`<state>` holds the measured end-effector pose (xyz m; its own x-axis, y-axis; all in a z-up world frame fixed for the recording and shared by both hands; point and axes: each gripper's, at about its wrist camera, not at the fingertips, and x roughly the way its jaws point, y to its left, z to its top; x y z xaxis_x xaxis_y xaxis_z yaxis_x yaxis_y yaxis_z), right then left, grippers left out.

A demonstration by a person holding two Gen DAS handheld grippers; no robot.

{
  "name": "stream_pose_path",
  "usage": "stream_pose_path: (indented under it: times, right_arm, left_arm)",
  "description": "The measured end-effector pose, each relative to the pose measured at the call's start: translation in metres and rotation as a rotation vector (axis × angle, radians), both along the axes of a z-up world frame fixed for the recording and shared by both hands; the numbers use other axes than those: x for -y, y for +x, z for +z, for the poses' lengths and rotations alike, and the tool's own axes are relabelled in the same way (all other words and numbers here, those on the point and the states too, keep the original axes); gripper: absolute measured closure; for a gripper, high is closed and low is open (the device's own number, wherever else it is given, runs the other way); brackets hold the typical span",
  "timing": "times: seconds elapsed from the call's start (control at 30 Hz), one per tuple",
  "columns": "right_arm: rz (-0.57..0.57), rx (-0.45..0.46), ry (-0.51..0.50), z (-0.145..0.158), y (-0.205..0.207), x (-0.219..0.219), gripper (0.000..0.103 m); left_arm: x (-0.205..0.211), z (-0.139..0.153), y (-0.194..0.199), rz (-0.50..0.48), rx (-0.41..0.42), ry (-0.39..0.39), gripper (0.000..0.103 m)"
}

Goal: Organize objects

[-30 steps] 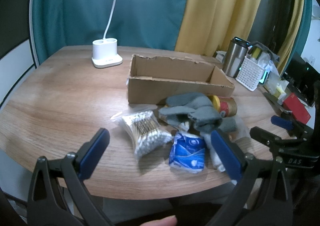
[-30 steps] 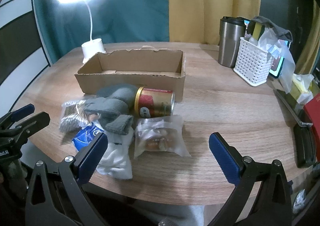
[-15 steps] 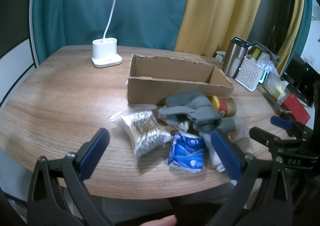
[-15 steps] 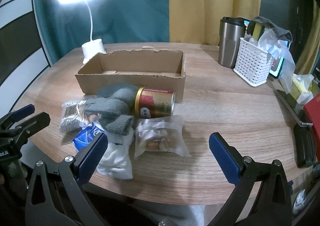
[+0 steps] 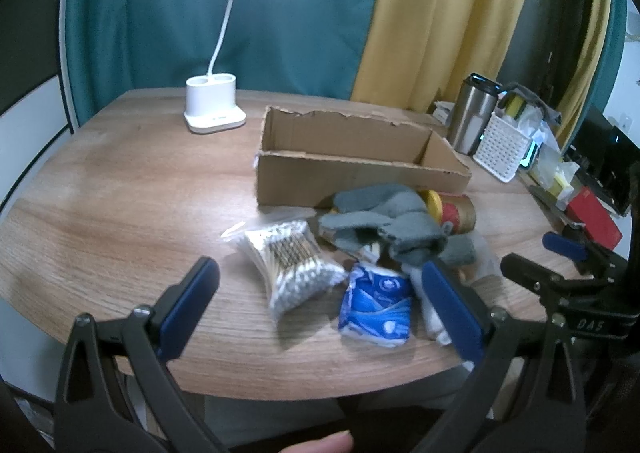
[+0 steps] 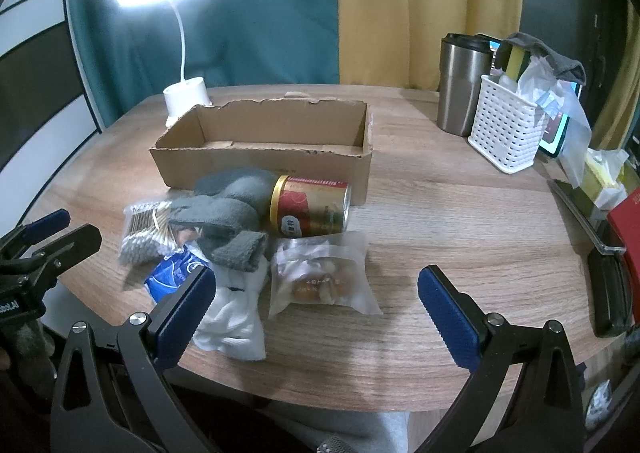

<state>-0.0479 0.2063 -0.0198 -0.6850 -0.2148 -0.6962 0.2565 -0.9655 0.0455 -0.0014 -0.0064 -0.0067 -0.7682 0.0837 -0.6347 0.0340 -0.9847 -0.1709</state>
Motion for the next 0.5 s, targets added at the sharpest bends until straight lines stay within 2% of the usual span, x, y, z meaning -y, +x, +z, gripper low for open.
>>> stream_pose_path:
  times: [0.5]
  right_arm:
    - [0.001, 0.003, 0.006, 0.0009, -0.0030, 0.0017, 0.001]
  left_arm:
    - [-0.0001, 0.0000, -0.0012, 0.005, -0.003, -0.002, 0.001]
